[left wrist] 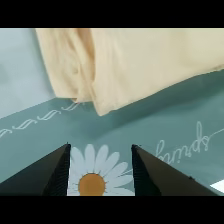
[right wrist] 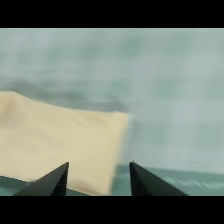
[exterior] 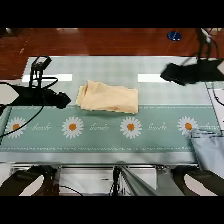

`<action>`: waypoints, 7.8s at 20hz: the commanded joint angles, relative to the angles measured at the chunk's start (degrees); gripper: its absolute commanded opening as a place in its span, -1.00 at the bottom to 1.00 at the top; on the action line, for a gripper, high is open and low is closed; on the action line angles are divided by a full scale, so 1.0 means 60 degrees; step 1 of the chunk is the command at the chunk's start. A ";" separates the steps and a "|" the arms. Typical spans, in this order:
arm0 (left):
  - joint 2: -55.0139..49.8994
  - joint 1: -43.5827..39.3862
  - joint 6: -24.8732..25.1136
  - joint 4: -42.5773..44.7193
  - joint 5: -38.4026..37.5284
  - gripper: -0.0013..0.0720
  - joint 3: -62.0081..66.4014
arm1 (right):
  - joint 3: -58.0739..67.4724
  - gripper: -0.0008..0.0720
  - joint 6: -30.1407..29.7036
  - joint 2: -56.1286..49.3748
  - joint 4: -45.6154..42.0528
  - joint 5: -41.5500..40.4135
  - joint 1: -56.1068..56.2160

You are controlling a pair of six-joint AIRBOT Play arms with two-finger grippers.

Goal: Fold the shirts.

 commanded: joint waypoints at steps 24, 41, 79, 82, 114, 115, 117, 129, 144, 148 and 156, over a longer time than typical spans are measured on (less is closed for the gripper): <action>0.0084 0.1260 0.0000 0.0342 -0.0058 0.34 0.0346 | -0.1821 -0.23 -0.2390 -0.4444 0.6921 -0.3257 0.1818; 0.0073 0.1260 0.0248 0.0342 0.0280 0.31 0.0364 | 0.1013 -0.91 0.0634 0.0976 0.5078 -0.0066 -0.1235; 0.0080 0.1282 0.0215 -0.0412 -0.0018 0.29 0.0368 | -0.4845 -0.51 -0.1996 0.2320 -0.9861 0.6120 -1.2761; 0.0080 0.1279 0.0215 -0.0412 -0.0026 0.29 0.0368 | -0.5289 0.28 -0.2025 0.2320 -1.0043 0.4710 -1.2761; -0.1840 -0.0208 -0.1566 0.0634 0.0583 0.89 0.0565 | 0.0208 0.33 -0.2466 -0.1319 -0.2597 0.2765 0.0350; -0.1825 -0.0208 -0.1643 0.0641 0.0630 0.89 0.0732 | 0.0208 0.33 -0.2433 -0.1045 -0.2656 0.2167 0.0430; -0.1814 -0.0208 -0.2215 0.1213 0.0619 0.88 0.1009 | 0.0208 0.33 -0.2408 -0.0565 -0.3075 0.1428 0.0426; -0.1872 -0.0226 -0.2801 0.2022 0.0630 0.87 0.1038 | 0.0208 0.34 -0.2055 -0.0477 -0.3067 0.0831 0.0047; -0.1872 -0.0229 -0.2801 0.2022 0.0630 0.87 0.1038 | 0.0208 0.34 -0.2055 -0.0477 -0.3075 0.0831 0.0047; -0.1872 -0.0226 -0.2801 0.2022 0.0707 0.88 0.1071 | 0.0208 0.34 -0.2055 -0.0477 -0.3075 0.0831 0.0047; -0.1872 -0.0226 -0.2801 0.2022 0.0732 0.88 0.1071 | 0.0208 0.34 -0.2055 -0.0477 -0.3075 0.0831 0.0047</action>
